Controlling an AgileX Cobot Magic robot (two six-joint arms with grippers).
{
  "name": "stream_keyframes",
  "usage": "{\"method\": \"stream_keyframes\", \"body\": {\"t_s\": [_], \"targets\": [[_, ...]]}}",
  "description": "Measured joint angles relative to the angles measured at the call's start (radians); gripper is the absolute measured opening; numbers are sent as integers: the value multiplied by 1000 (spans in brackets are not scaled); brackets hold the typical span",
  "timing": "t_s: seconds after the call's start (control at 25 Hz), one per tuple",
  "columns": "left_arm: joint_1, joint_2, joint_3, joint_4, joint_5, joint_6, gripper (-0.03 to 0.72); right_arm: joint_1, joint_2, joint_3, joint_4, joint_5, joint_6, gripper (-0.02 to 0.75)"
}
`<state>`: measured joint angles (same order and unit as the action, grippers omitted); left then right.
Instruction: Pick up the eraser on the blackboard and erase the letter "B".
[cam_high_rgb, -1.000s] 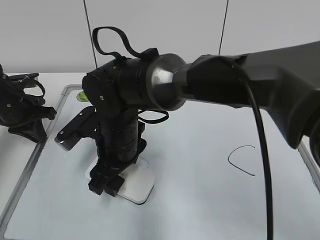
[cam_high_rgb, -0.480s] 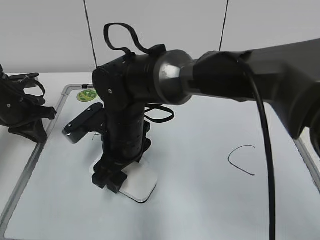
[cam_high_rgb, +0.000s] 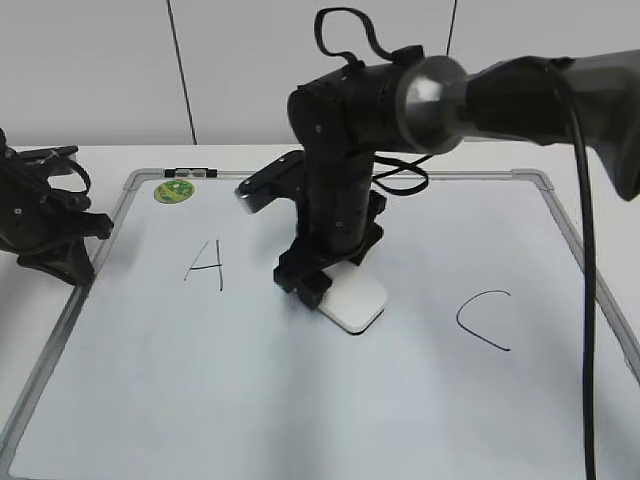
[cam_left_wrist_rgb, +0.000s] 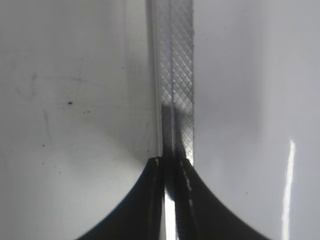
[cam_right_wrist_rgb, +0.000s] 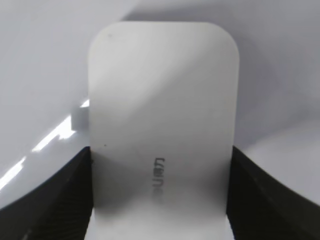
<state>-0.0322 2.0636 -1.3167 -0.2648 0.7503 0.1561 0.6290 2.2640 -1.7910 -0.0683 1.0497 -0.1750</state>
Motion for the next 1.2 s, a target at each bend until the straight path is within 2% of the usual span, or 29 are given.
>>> {"method": "stream_keyframes", "body": {"t_s": [0.24,0.44,0.68,0.96,1.2], "targets": [[0,0,0,0,0,0,25,-52,13,-72,-91,75,27,531],[0,0,0,0,0,0,25,-55,0,-195,-67,158,27,531],[0,0,0,0,0,0,25,-69,-92,-211,-36,173,30,531],[0,0,0,2,0,0,25,-195,-211,-75,62,178,51,531],[0,0,0,2,0,0,25,-325,-334,183,68,109,109,531]]}}
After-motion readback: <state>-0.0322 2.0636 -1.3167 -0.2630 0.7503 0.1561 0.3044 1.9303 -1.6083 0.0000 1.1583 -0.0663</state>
